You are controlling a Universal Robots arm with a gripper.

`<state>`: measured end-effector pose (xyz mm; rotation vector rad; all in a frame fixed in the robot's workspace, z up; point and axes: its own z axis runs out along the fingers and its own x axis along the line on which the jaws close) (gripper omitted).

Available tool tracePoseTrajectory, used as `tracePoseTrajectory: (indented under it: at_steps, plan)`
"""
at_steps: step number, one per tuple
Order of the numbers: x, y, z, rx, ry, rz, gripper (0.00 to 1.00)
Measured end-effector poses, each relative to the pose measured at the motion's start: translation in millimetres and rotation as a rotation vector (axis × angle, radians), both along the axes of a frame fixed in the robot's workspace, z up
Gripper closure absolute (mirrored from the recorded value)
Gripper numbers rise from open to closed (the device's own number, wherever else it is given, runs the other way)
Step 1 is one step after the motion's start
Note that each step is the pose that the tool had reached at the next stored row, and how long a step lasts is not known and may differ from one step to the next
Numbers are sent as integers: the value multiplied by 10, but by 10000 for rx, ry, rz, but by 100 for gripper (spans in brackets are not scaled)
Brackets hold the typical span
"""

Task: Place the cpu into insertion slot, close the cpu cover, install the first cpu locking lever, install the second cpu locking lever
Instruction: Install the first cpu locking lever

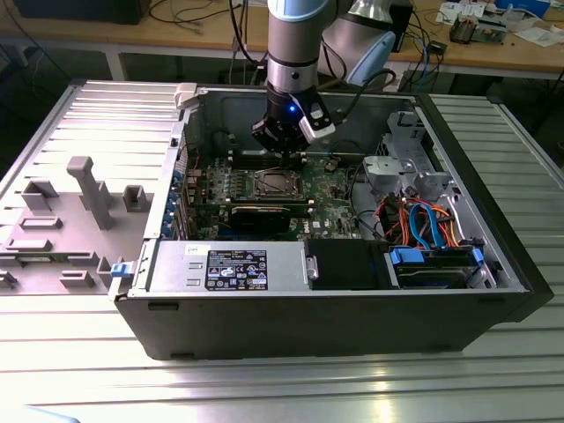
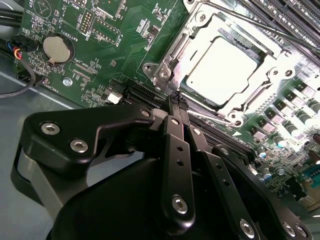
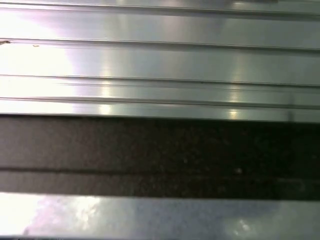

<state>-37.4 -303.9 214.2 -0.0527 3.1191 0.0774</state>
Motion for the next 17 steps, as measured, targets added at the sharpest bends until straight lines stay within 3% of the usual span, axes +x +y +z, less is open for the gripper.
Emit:
tracePoseTrajectory:
  at_steps: [13,16,17]
  plan:
    - [-9,24,-23,-4,-1,1,89]
    - [-9,24,-48,-73,0,0,89]
    - [6,24,-92,-266,0,1,89]
